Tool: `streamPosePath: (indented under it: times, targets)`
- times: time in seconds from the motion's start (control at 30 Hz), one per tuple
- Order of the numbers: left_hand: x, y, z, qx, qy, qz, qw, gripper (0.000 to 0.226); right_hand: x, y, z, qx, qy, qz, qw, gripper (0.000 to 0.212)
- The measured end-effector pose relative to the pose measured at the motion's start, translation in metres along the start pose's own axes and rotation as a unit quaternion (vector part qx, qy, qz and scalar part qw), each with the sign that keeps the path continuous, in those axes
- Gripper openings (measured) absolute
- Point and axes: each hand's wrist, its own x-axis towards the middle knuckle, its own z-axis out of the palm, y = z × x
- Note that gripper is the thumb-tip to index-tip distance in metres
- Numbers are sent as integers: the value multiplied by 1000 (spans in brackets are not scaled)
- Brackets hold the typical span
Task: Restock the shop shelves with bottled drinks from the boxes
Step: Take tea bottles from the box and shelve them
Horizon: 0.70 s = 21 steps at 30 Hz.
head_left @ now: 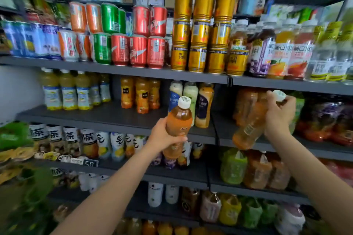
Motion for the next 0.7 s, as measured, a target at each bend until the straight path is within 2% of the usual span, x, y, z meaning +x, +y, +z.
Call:
streamPosePath:
  times: [0.27,0.37,0.43,0.53,0.6,0.7]
  targets:
    - [61,39,132,-1,29,-23,999,73,121,69,-21,-69,-57,-7,996,37]
    - [84,50,162,3,25,-21,999,68,154,81,-7,-110,-148,-13,983,46]
    - [97,55,181,0,25,-33,999,73,169,98,-5,-134,-229,18,964,65]
    - [112,62,206,7,19,-50,999,75,171,128,-16,-127,-302,44,944,89]
    - [124,67,220,-5,19,-61,998,73,174,134,-20,-141,-320,38,936,91]
    - [143,74,240,-20,39,-72,996,68,184,139,-20,-206,-316,43,925,79]
